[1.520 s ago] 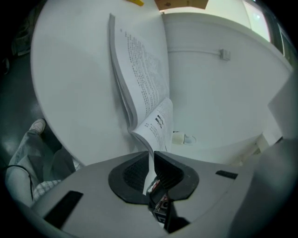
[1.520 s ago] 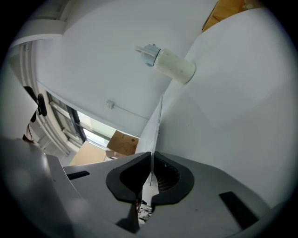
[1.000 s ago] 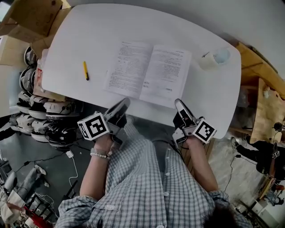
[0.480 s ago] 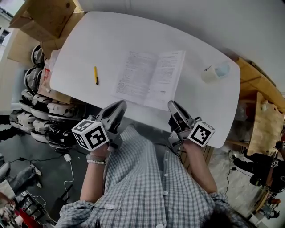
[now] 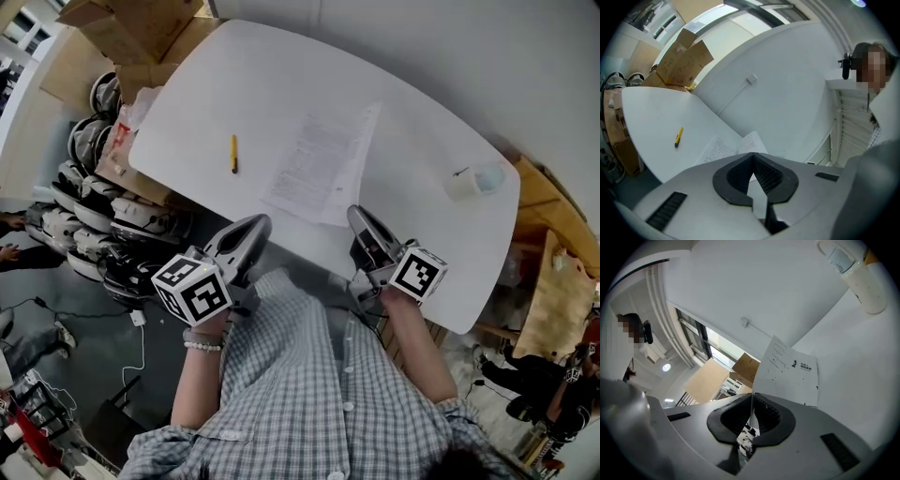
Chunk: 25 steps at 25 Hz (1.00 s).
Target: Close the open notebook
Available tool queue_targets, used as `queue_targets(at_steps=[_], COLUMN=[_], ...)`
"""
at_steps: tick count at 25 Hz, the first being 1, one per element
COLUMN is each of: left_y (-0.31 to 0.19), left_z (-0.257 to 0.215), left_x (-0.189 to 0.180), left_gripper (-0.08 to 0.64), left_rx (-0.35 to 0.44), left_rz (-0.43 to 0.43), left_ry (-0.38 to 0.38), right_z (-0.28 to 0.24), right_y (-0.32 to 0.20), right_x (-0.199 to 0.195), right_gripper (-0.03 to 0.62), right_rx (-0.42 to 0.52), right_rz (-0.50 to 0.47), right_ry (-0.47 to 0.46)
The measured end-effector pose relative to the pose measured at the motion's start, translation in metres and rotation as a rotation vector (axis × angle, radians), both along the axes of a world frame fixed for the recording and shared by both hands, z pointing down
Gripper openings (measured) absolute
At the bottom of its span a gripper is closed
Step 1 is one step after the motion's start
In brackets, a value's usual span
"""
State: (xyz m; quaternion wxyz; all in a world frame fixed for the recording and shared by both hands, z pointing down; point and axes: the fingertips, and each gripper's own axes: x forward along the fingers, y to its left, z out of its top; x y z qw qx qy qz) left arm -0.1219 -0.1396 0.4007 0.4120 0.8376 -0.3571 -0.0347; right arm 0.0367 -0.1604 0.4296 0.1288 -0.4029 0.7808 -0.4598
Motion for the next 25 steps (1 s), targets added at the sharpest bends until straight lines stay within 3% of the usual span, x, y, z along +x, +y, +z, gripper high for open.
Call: queue_targets(at_steps=[15,25], left_y=[0.005,0.004], left_z=[-0.005,-0.004], left_x=[-0.055,-0.085], left_gripper=[0.008,0.008], left_rx=[0.007,0.007], left_rz=[-0.102,-0.136], left_ry=[-0.012,-0.002], right_z=[0.048,0.097], right_y=[-0.051,-0.071], right_x=[-0.070,-0.115], right_gripper=[0.032,0.032], right_rx=[-0.072,-0.133], right_rz=[-0.069,-0.131], right_ry=[0.065,0.189])
